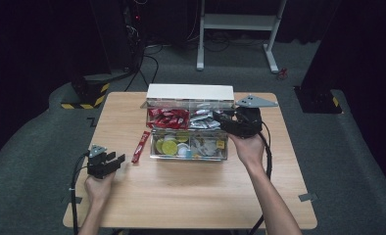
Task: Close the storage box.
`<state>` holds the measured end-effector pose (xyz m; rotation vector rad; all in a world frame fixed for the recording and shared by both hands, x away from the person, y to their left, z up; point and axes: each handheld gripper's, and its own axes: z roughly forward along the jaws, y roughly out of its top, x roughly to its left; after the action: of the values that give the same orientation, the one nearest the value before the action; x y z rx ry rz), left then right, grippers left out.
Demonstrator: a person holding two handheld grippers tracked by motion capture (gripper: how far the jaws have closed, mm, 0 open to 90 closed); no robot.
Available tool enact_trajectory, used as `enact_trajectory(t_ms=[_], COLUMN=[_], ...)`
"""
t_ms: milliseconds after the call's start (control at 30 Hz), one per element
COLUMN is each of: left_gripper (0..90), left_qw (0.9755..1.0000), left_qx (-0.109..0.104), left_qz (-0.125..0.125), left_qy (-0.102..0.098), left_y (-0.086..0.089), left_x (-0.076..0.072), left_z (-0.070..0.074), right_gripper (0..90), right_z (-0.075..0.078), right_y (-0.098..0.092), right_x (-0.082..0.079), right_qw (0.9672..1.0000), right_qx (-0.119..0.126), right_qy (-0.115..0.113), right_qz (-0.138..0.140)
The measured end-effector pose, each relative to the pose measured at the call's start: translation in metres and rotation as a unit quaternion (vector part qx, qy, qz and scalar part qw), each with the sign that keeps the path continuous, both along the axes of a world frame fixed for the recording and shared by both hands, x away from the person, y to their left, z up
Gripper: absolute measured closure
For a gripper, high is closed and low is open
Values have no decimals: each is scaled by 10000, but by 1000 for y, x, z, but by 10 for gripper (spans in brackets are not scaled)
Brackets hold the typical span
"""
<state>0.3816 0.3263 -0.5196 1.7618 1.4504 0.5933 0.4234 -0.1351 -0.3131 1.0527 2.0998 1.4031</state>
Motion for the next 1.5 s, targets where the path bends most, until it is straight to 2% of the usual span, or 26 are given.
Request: enact_trajectory(t_ms=[167, 333, 467, 633, 767, 933, 1100, 1500], left_gripper=[510, 497, 487, 473, 462, 448, 433, 385], left_qw=[10000, 9997, 9995, 9994, 9992, 9987, 9989, 9989], left_qx=[54, 229, 260, 281, 302, 455, 402, 421], left_qz=[79, 107, 130, 174, 190, 145, 144, 92], left_qy=[-7, 66, 107, 143, 163, 183, 174, 206], left_y=[2, 3, 2, 1, 1, -2, -1, -2], left_x=[0, 0, 1, 1, 1, 1, 1, 1], left_z=[-1, -3, -7, -8, -8, -8, -8, -8], right_gripper=[540, 540, 539, 536, 529, 528, 522, 511], right_z=[2, 3, 2, 0, -2, -4, -7, -10], right_y=[-1, -1, -1, -2, -8, -23, -31, -30], right_x=[-4, -7, -12, -13, -15, -14, -15, -18], right_qw=[10000, 9999, 9998, 9998, 9999, 9998, 9998, 9997], right_qx=[-12, -55, -69, -88, -4, 153, 167, -1], right_qy=[-52, -81, -150, -124, -158, -36, -15, -106], right_qz=[50, 67, 85, 121, 29, -109, -139, -224])
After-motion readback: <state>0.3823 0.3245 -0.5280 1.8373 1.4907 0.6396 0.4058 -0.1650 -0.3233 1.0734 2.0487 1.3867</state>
